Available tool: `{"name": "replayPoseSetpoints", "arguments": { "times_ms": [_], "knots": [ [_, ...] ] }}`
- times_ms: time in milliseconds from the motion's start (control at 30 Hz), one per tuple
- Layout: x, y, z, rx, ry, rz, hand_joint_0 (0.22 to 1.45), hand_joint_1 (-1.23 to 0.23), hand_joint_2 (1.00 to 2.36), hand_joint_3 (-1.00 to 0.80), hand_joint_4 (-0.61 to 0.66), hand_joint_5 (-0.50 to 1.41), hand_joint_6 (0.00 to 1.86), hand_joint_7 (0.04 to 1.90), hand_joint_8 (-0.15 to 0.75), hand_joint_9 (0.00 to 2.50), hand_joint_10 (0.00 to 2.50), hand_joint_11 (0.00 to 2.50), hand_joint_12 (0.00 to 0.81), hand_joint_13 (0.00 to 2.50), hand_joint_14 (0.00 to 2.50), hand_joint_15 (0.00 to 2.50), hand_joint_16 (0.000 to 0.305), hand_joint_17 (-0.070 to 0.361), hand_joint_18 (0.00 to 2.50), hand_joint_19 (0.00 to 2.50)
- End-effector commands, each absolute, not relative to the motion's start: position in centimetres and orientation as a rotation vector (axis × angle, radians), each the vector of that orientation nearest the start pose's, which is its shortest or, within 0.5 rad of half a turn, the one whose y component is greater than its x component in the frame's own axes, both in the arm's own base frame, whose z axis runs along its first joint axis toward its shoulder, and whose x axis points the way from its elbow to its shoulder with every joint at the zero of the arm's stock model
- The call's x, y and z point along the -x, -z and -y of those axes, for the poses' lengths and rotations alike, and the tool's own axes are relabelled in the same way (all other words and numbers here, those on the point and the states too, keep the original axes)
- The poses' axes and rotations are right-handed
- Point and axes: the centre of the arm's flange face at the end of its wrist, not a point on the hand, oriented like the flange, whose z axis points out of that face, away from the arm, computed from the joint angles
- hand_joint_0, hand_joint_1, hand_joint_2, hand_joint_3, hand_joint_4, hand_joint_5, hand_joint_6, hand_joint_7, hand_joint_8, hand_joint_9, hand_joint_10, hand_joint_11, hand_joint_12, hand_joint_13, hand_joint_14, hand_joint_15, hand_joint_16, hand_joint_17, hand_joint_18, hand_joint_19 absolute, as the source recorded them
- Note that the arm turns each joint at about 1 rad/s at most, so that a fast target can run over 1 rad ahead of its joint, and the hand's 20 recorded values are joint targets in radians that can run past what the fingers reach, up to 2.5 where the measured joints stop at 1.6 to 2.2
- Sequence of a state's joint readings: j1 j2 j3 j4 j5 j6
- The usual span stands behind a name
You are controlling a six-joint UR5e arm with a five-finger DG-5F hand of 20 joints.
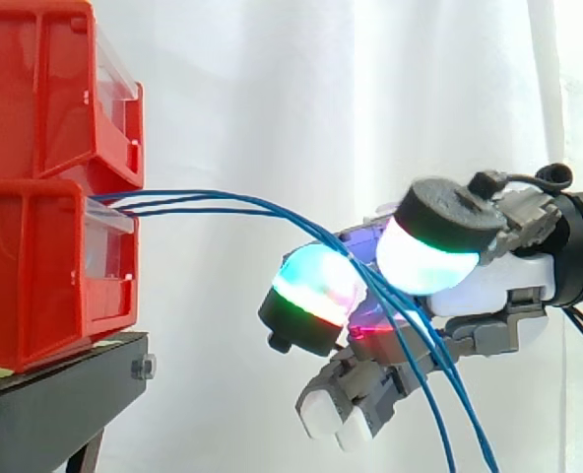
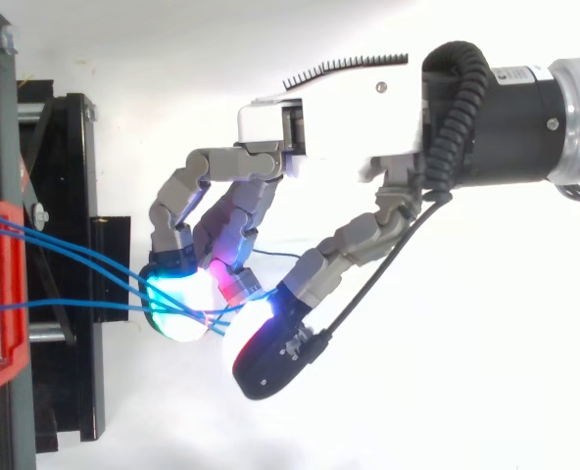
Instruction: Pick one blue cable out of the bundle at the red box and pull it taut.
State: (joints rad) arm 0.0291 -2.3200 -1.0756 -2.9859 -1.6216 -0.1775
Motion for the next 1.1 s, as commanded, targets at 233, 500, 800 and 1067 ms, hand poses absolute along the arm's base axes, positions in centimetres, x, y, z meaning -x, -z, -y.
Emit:
{"name": "replayPoseSetpoints", "arguments": {
  "times_ms": [233, 500, 800, 1067],
  "knots": [
    [-76.18, -26.67, 10.49, -1.099, -1.098, -1.419, 0.59, -0.77, 1.00, -0.49, 0.13, -0.11, 0.87, 0.87, 0.428, 1.07, 0.00, 1.13, 0.416, 0.77, 0.01, 0.35, 0.054, 0.120, 0.65, 0.33],
    [-76.18, -26.67, 10.49, -1.099, -1.098, -1.419, 0.73, -0.89, 1.02, -0.31, -0.02, -0.14, 0.94, 0.91, 0.418, 1.05, 0.12, 1.15, 0.418, 0.79, 0.01, 0.35, 0.053, 0.119, 0.70, 0.32],
    [-76.21, -26.74, 10.48, -1.097, -1.100, -1.419, 0.78, -0.97, 1.00, -0.50, 0.00, -0.17, 0.96, 0.80, 0.383, 0.99, 0.13, 1.14, 0.400, 0.79, 0.01, 0.36, 0.052, 0.116, 0.72, 0.28],
    [-76.22, -26.63, 10.48, -1.096, -1.097, -1.422, 0.47, -0.77, 1.00, -0.50, 0.09, -0.12, 0.91, 0.86, 0.451, 1.05, 0.17, 1.05, 0.442, 0.84, 0.01, 0.38, 0.059, 0.133, 0.76, 0.34]
  ]
}}
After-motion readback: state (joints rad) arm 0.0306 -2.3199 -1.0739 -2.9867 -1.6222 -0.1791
